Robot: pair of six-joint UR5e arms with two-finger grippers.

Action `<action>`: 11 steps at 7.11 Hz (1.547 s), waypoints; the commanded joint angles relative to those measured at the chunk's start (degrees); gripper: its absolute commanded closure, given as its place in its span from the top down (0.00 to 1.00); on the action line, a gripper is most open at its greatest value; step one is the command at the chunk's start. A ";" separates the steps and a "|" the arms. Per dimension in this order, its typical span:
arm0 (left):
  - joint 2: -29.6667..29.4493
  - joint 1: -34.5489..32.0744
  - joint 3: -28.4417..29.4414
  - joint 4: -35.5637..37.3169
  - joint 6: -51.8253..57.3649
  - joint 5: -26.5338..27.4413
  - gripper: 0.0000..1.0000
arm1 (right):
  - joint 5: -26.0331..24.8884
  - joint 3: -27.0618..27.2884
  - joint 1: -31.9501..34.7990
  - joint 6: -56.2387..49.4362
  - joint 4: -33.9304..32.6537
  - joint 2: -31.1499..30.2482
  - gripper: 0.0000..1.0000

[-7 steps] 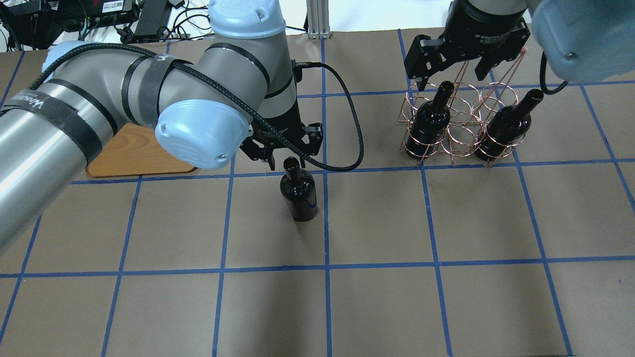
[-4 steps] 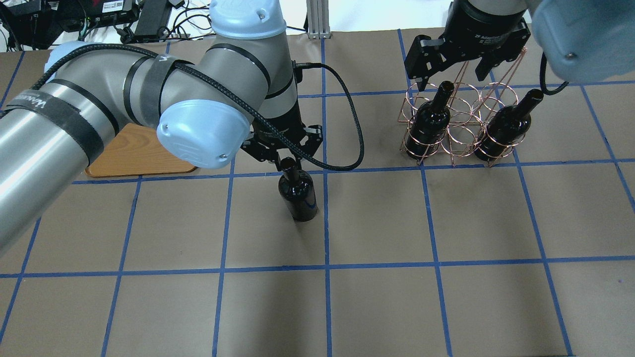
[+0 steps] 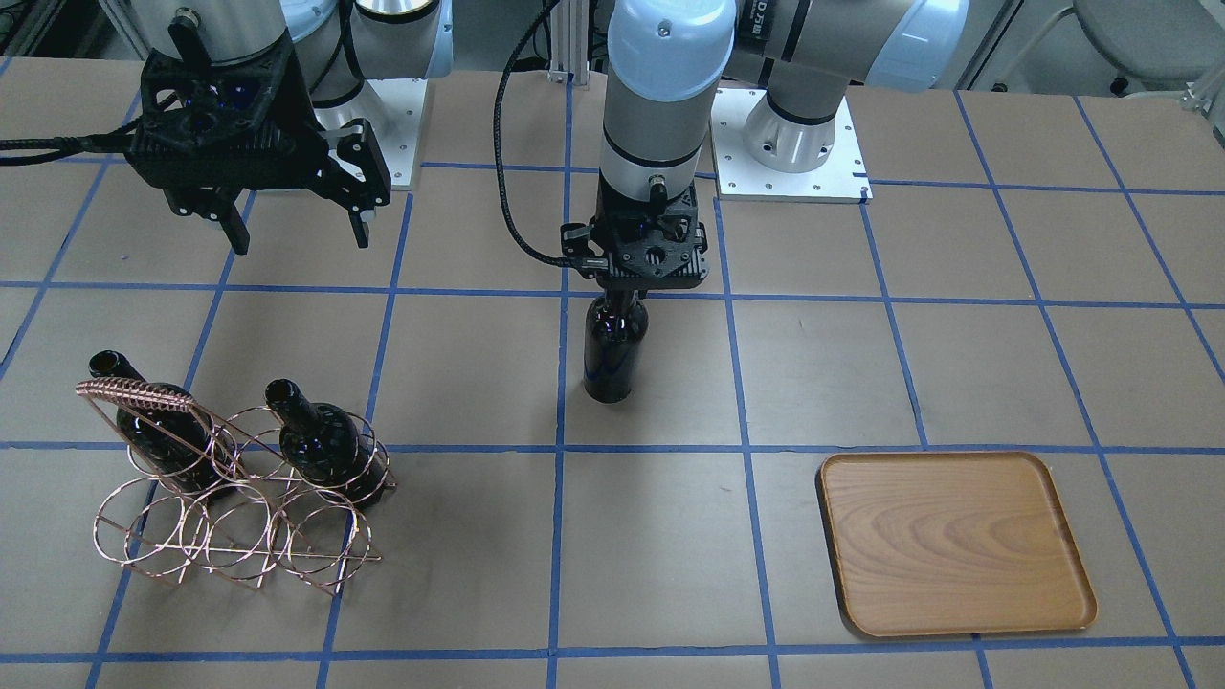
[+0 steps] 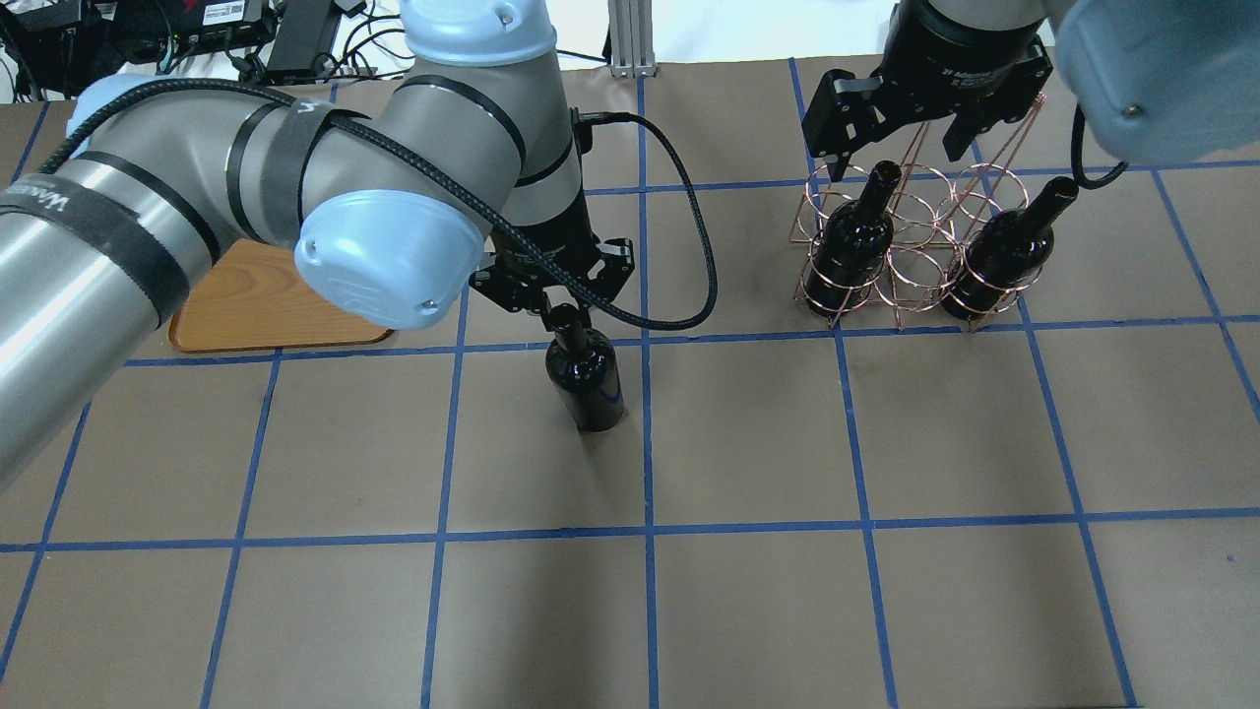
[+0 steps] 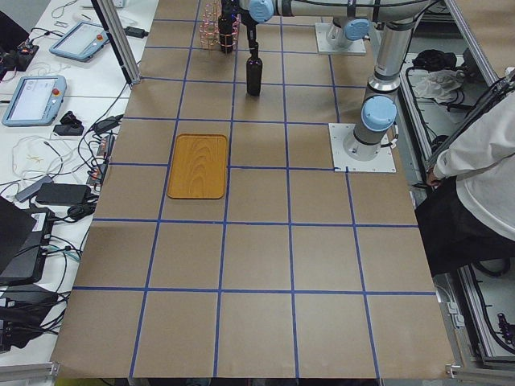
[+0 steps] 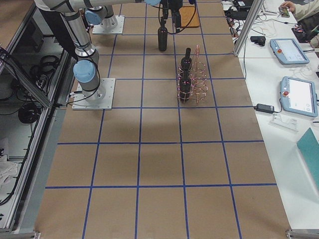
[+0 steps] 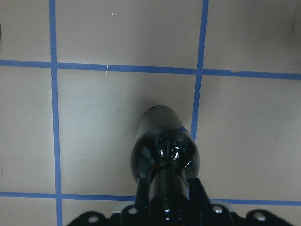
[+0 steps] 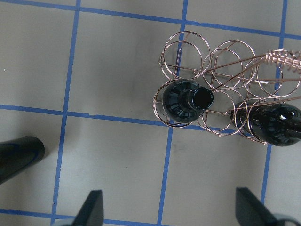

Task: Take wine from basket and place on tray
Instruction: 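Lift the bottle with the left gripper and move it over the tray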

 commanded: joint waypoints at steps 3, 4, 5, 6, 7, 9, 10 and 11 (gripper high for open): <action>0.73 17.32 5.59 -1.29 21.76 1.20 0.00 | 0.00 0.00 0.00 0.06 -0.03 0.00 1.00; 0.91 22.60 6.37 -1.29 29.49 1.29 0.00 | 0.09 0.00 0.00 -0.12 -0.21 0.00 1.00; 0.82 28.31 6.47 -1.29 36.10 1.12 0.00 | 0.00 0.09 0.00 -0.03 -0.03 0.00 1.00; -0.48 34.19 6.73 -0.60 38.86 0.68 0.00 | 0.09 0.09 0.00 -0.03 -0.12 0.00 1.00; -1.54 38.08 6.73 4.11 40.63 0.07 0.00 | 0.09 0.00 0.00 -0.12 -0.12 0.00 1.00; -3.47 38.82 6.82 9.50 41.43 -1.87 0.00 | 0.00 0.00 0.00 -0.03 -0.12 0.00 1.00; -4.53 38.91 6.91 12.82 41.96 -1.61 0.00 | 0.09 0.00 0.00 -0.03 -0.03 0.00 1.00; -5.58 38.91 6.82 14.77 44.31 -1.26 0.00 | 0.09 0.09 0.00 0.06 -0.03 0.00 1.00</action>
